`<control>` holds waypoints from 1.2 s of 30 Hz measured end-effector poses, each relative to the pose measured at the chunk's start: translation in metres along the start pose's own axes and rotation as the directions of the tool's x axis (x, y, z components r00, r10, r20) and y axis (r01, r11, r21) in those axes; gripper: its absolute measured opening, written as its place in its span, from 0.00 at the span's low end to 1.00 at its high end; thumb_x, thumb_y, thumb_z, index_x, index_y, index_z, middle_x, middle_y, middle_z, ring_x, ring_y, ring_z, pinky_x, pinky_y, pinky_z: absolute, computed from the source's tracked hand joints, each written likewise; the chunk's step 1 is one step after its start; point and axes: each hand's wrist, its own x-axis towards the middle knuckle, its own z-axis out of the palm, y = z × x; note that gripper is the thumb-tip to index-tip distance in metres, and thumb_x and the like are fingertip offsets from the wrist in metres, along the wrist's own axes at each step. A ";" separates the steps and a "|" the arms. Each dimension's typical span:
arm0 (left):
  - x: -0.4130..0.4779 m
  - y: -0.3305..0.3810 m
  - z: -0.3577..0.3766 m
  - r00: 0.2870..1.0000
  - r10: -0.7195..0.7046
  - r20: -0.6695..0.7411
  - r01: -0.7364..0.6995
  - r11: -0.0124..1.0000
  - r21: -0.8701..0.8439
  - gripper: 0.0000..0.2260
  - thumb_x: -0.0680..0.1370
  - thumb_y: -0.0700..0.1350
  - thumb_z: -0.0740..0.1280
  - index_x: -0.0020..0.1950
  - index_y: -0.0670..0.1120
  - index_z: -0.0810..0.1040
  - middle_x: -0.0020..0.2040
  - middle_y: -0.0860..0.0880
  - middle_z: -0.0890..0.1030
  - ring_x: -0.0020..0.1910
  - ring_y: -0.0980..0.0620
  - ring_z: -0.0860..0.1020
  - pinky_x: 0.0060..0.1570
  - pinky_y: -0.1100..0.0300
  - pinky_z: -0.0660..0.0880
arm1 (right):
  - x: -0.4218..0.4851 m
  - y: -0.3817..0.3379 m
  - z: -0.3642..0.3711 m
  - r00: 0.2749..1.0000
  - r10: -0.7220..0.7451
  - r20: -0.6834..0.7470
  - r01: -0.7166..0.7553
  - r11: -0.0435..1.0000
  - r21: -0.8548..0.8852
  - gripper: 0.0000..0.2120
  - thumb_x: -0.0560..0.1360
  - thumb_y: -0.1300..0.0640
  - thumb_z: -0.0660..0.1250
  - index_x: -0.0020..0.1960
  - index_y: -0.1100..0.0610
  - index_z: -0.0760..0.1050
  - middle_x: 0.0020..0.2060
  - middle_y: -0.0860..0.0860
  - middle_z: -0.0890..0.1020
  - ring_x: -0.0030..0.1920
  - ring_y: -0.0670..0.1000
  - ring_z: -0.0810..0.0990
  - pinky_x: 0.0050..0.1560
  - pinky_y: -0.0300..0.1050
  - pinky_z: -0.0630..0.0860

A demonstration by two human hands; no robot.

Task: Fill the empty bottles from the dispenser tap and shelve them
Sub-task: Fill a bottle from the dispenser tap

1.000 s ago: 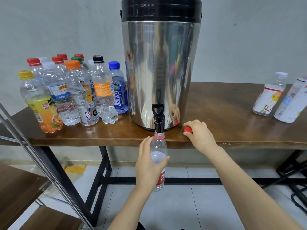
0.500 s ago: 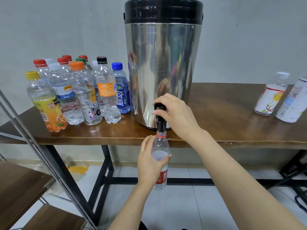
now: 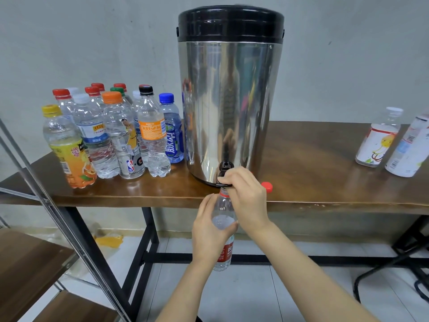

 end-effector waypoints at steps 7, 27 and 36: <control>-0.002 0.010 -0.001 0.997 0.068 -0.041 -0.069 0.997 -0.035 0.29 0.67 0.52 0.77 0.63 0.68 0.69 0.61 0.68 0.73 0.61 0.72 0.71 0.52 0.80 0.65 | 0.004 -0.017 -0.007 0.970 0.239 0.034 -0.236 0.968 -0.089 0.18 0.70 0.40 0.74 0.41 0.56 0.78 0.54 0.50 0.76 0.47 0.49 0.71 0.37 0.41 0.71; 0.000 -0.004 0.002 0.998 0.057 -0.037 -0.057 0.998 -0.003 0.33 0.67 0.48 0.80 0.70 0.55 0.72 0.69 0.59 0.73 0.66 0.64 0.71 0.63 0.73 0.66 | -0.015 0.014 -0.009 0.976 0.217 0.010 -0.217 0.969 0.118 0.13 0.81 0.54 0.61 0.49 0.62 0.80 0.59 0.51 0.81 0.56 0.50 0.73 0.57 0.37 0.72; 0.000 -0.005 0.004 0.998 0.043 -0.043 -0.043 0.999 0.003 0.34 0.67 0.49 0.79 0.71 0.57 0.70 0.69 0.61 0.73 0.67 0.62 0.71 0.67 0.61 0.71 | -0.018 0.010 -0.006 0.953 0.298 -0.062 -0.286 0.947 0.147 0.12 0.80 0.54 0.62 0.50 0.60 0.81 0.52 0.52 0.81 0.54 0.49 0.75 0.57 0.34 0.69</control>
